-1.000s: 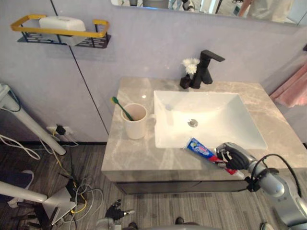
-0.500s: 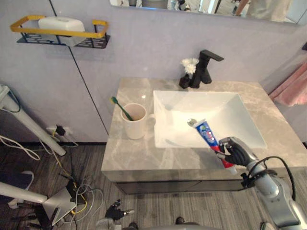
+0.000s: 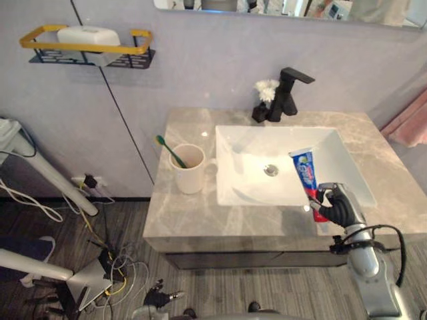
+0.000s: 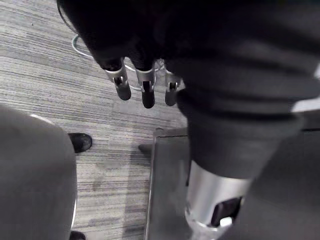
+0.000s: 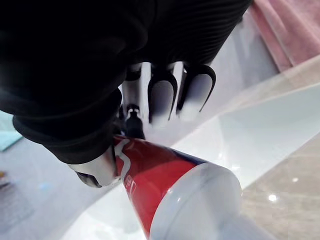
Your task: Organize washtable
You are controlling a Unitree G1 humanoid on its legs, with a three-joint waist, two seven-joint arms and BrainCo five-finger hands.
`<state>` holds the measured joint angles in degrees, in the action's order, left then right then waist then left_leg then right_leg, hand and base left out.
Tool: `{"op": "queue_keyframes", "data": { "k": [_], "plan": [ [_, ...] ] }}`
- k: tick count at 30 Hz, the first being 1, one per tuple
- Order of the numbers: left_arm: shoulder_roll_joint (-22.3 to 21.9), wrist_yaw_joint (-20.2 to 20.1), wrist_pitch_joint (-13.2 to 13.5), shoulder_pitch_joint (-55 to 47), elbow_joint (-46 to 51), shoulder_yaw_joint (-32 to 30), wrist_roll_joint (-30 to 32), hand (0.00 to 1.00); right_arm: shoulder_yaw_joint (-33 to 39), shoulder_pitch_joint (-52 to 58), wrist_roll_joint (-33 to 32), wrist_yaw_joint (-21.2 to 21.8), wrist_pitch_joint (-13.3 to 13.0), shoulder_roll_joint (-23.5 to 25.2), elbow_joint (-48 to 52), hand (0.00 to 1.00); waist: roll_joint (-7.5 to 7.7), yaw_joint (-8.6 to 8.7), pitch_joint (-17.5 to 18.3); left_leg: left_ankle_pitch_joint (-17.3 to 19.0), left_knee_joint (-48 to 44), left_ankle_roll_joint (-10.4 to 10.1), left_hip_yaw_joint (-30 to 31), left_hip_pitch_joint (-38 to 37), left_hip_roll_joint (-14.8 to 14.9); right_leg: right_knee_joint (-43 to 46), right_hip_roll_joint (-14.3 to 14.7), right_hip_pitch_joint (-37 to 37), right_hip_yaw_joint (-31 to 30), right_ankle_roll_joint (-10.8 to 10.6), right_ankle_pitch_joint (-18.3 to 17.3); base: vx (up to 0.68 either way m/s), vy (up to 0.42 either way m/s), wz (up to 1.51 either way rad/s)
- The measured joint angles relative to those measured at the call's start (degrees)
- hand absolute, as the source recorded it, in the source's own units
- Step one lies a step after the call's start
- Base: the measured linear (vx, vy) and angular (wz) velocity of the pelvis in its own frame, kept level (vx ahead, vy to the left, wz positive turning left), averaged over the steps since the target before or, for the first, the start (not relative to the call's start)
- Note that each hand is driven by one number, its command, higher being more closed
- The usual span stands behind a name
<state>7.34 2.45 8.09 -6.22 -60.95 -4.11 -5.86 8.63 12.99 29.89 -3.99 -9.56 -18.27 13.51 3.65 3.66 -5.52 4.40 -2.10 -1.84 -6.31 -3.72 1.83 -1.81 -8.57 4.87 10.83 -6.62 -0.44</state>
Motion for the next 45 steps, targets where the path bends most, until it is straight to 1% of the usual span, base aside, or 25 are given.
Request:
{"op": "queue_keyframes", "data": {
  "k": [4,7,9,10,12,14,17,18,19,21,22,25,26,28,30,31,33,34,36,37,38,41,42,43,45],
  "plan": [
    [0.3,1.5,0.0,-2.5,3.0,-6.4,0.1,0.0,0.0,0.4,-0.1,-1.2,-0.3,1.2,2.9,1.0,-0.5,-0.1,-0.3,0.0,0.1,0.0,0.1,0.0,0.0,-0.1,0.0,0.1,0.1,0.0,0.0,0.0,0.0,0.0],
    [0.7,3.0,0.0,-4.7,10.5,-14.2,-0.4,0.0,0.0,1.8,-0.2,-1.2,-1.4,1.5,6.8,1.0,-0.59,-1.29,-0.3,0.0,0.3,0.0,0.3,0.0,0.0,-0.3,0.0,0.2,0.4,0.0,0.0,-0.01,-0.014,0.05],
    [1.3,5.0,0.6,-5.7,20.3,-20.3,-1.3,0.0,0.0,2.1,-0.2,-1.2,-2.2,1.7,9.1,1.0,-0.54,-1.52,-0.3,0.0,0.3,0.0,1.4,0.1,-0.2,-0.4,-0.2,1.0,1.5,0.0,-0.1,0.0,-0.013,0.2],
    [1.5,5.4,1.0,-6.2,22.9,-21.6,-1.4,0.0,0.0,2.1,-0.2,-1.2,-2.5,1.7,9.5,1.0,-0.54,-1.58,-0.3,0.0,0.3,0.0,1.6,0.1,-0.3,-0.4,-0.2,0.9,1.8,0.0,-0.1,0.0,-0.005,0.18],
    [2.8,7.0,2.1,-6.4,33.8,-26.5,-2.1,0.0,0.0,2.1,-0.3,-1.2,-3.6,1.9,10.9,1.0,-0.53,-2.43,-0.3,0.0,0.3,0.0,1.7,0.1,-0.4,-0.4,-0.4,1.1,1.9,0.0,-0.1,0.0,0.002,0.04],
    [3.6,8.3,2.6,-6.2,41.3,-29.7,-2.1,0.0,0.0,2.1,-0.9,-1.1,-3.6,2.2,11.1,1.0,-0.51,-2.97,-0.3,0.0,0.2,0.0,1.8,0.0,-0.6,-0.4,-0.6,1.5,2.1,0.0,-0.1,0.02,0.004,0.05],
    [4.2,10.5,4.0,-5.6,52.7,-31.9,-1.9,0.0,-0.2,1.5,-1.4,-1.0,-3.6,2.4,11.1,1.0,-0.46,-3.07,-0.1,0.0,0.1,0.0,2.5,-0.2,-0.9,-0.3,-0.8,2.0,3.1,0.1,-0.1,-0.01,0.002,0.12],
    [4.2,10.7,4.0,-5.5,54.5,-32.1,-1.9,0.0,-0.2,1.2,-1.6,-1.0,-3.6,2.6,11.2,1.0,-0.43,-3.16,-0.1,0.0,0.1,0.0,2.5,-0.2,-0.9,-0.3,-0.8,2.0,3.1,0.1,-0.1,-0.04,-0.01,0.03],
    [4.0,12.2,4.3,-5.0,60.2,-32.0,-1.1,0.0,-0.2,-0.2,-2.6,-1.0,-3.6,3.7,11.7,1.0,-0.42,-3.36,-0.1,0.0,0.1,0.1,2.6,-0.2,-0.9,-0.3,-0.8,2.1,3.2,0.1,-0.1,-0.03,-0.014,0.01],
    [3.6,13.0,4.3,-4.9,64.5,-31.6,-0.6,0.0,-0.3,-0.7,-2.8,-1.0,-3.6,4.0,12.6,1.0,-0.45,-3.39,0.0,0.0,0.0,0.1,2.6,-0.2,-0.9,-0.3,-0.8,2.1,3.2,0.1,-0.1,-0.03,-0.017,0.02],
    [2.7,14.0,4.7,-4.8,71.8,-30.1,-0.1,0.0,-0.7,-2.0,-3.1,-1.0,-3.6,4.4,13.3,1.0,-0.49,-3.48,0.0,0.0,0.0,0.1,2.8,-0.5,-0.9,-0.3,-0.7,2.5,3.3,0.1,-0.1,-0.02,-0.018,0.05],
    [2.3,14.4,6.0,-4.6,78.8,-26.5,1.7,0.0,-1.3,-2.7,-4.5,-1.1,-3.6,4.4,13.9,1.0,-0.85,-3.73,0.5,0.0,0.0,0.1,3.0,-0.7,-0.9,-0.4,-0.8,2.9,3.5,0.1,-0.1,-0.01,-0.008,0.03],
    [2.3,14.3,6.7,-4.2,83.8,-23.4,2.1,0.0,-2.5,-3.0,-4.9,-1.1,-3.6,4.4,14.5,1.0,-1.1,-3.98,0.8,0.0,0.0,0.1,3.0,-0.7,-0.9,-0.4,-0.8,2.9,3.5,0.1,-0.1,-0.04,-0.017,0.0],
    [2.2,14.1,7.8,-3.6,88.3,-19.3,2.0,0.0,-3.8,-3.4,-5.1,-1.0,-3.6,4.4,14.7,1.0,-1.39,-4.24,1.0,-0.1,0.0,0.1,3.0,-0.7,-0.9,-0.4,-0.8,2.9,3.5,0.1,-0.1,-0.04,-0.017,0.0],
    [2.2,12.2,9.9,-3.3,93.2,-12.5,0.9,0.0,-5.8,-4.4,-5.1,-1.0,-3.6,4.4,14.7,1.0,-2.03,-4.21,1.5,-0.1,0.0,0.2,3.1,-0.9,-0.9,-0.4,-0.8,3.1,3.5,0.1,-0.1,-0.04,-0.015,0.01],
    [2.1,11.5,10.3,-3.2,93.8,-11.0,0.0,0.0,-6.1,-4.6,-5.1,-1.0,-3.6,4.4,14.7,1.0,-2.18,-4.2,1.6,-0.1,0.0,0.2,3.1,-1.0,-0.9,-0.4,-0.8,3.1,3.5,0.1,-0.1,-0.04,-0.016,0.01],
    [2.1,8.8,10.9,-1.7,94.7,-4.2,-3.4,0.0,-7.7,-5.5,-5.1,-1.0,-3.6,4.4,14.7,1.0,-2.65,-4.15,2.0,-0.4,0.1,0.3,3.2,-1.1,-0.9,-0.4,-0.7,3.1,3.6,0.1,-0.1,-0.05,-0.018,0.02],
    [2.0,8.5,10.9,-1.2,94.7,-2.6,-3.9,0.0,-8.1,-5.8,-5.1,-1.0,-3.6,4.4,14.7,1.0,-2.69,-4.11,2.0,-0.5,0.1,0.3,3.2,-1.1,-0.9,-0.4,-0.7,3.1,3.6,0.1,-0.1,-0.06,-0.02,0.02],
    [2.1,6.3,10.7,0.2,94.6,3.4,-6.5,0.0,-9.9,-7.4,-5.1,-1.0,-3.6,4.4,14.7,1.0,-2.62,-3.63,2.1,-0.7,0.2,0.3,3.2,-1.2,-0.9,-0.4,-0.6,3.1,3.6,0.1,-0.1,-0.06,-0.018,0.01],
    [2.2,5.8,10.6,0.6,94.6,4.7,-7.5,0.0,-10.3,-7.7,-5.1,-1.0,-3.5,4.3,14.7,1.0,-2.58,-3.5,2.1,-0.8,0.3,0.3,3.2,-1.2,-0.9,-0.4,-0.6,3.1,3.6,0.1,-0.1,-0.06,-0.016,0.0],
    [2.3,4.7,10.2,1.6,94.2,6.8,-9.5,0.0,-11.1,-8.6,-5.1,-1.0,-3.5,4.3,14.7,1.0,-2.5,-3.06,2.1,-1.0,0.4,0.3,3.2,-1.3,-0.9,-0.4,-0.5,3.1,3.6,0.1,-0.1,-0.05,-0.012,0.0],
    [3.1,2.9,9.4,6.1,90.4,11.0,-12.8,0.0,-12.1,-10.2,-5.1,-1.1,-3.2,4.2,14.7,1.0,-2.35,-2.96,2.2,-2.1,2.2,0.2,3.1,-2.1,-0.9,-0.3,-0.4,3.0,3.4,0.2,0.0,-0.06,-0.019,-0.03],
    [3.3,2.6,8.9,6.8,89.5,11.8,-13.3,0.0,-12.3,-10.7,-5.1,-1.2,-3.0,4.1,14.7,1.0,-2.3,-2.96,2.3,-2.1,2.2,0.2,3.0,-2.1,-0.9,-0.3,-0.4,2.9,3.4,0.2,0.1,-0.07,-0.015,-0.08],
    [4.2,2.5,7.9,8.6,86.9,14.2,-14.6,0.0,-13.8,-12.5,-5.1,-1.5,-2.7,3.5,14.4,1.0,-2.12,-2.67,2.4,-2.1,2.2,0.1,2.7,-2.2,-0.9,-0.4,-0.3,2.8,3.1,0.3,0.1,-0.04,-0.007,-0.09],
    [4.5,2.3,7.0,9.8,85.5,15.5,-16.2,0.0,-14.5,-13.4,-5.1,-1.5,-2.7,2.9,14.4,1.0,-2.0,-2.57,2.3,-2.1,2.2,0.1,2.6,-2.2,-0.8,-0.4,-0.2,2.8,3.0,0.3,0.2,-0.02,-0.007,-0.06]
  ]
}}
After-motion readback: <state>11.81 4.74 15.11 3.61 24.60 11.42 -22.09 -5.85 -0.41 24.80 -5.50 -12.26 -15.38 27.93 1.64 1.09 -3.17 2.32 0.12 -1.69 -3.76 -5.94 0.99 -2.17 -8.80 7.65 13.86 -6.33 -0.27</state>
